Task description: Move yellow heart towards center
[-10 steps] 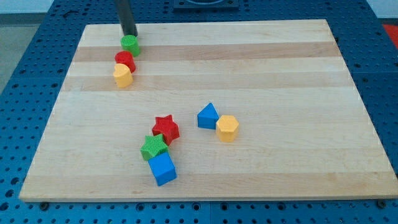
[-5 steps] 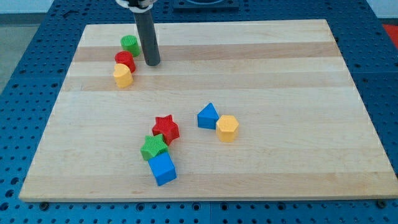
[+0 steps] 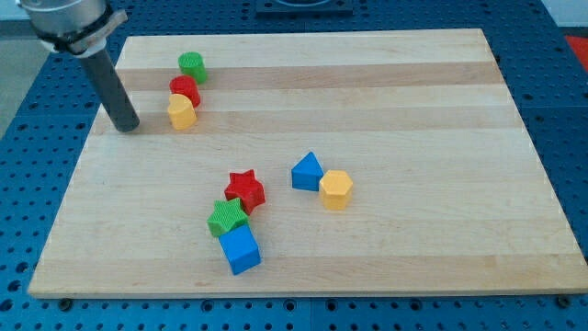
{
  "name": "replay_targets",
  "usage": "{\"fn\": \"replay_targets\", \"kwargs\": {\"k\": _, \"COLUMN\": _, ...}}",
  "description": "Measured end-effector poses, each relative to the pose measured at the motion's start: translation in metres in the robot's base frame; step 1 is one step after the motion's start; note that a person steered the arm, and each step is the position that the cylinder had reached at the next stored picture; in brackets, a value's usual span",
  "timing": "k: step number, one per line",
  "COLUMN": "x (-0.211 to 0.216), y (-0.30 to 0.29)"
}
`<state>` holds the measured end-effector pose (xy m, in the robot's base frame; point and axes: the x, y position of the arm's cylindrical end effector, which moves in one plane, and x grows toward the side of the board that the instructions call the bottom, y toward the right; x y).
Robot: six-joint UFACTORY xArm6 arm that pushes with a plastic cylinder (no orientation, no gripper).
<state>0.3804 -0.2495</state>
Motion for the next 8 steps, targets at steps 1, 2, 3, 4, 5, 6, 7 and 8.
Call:
{"fn": "replay_targets", "kwargs": {"k": 1, "x": -0.009, "y": 0.005}}
{"fn": "replay_targets", "kwargs": {"k": 2, "x": -0.009, "y": 0.02}}
{"fn": "replay_targets", "kwargs": {"k": 3, "x": -0.009, "y": 0.051}}
{"fn": "replay_targets", "kwargs": {"k": 4, "x": -0.009, "y": 0.098}}
{"fn": "replay_targets", "kwargs": {"k": 5, "x": -0.009, "y": 0.145}}
{"fn": "replay_targets", "kwargs": {"k": 6, "x": -0.03, "y": 0.157}}
{"fn": "replay_targets", "kwargs": {"k": 7, "x": -0.05, "y": 0.177}}
{"fn": "replay_targets", "kwargs": {"k": 8, "x": -0.049, "y": 0.192}}
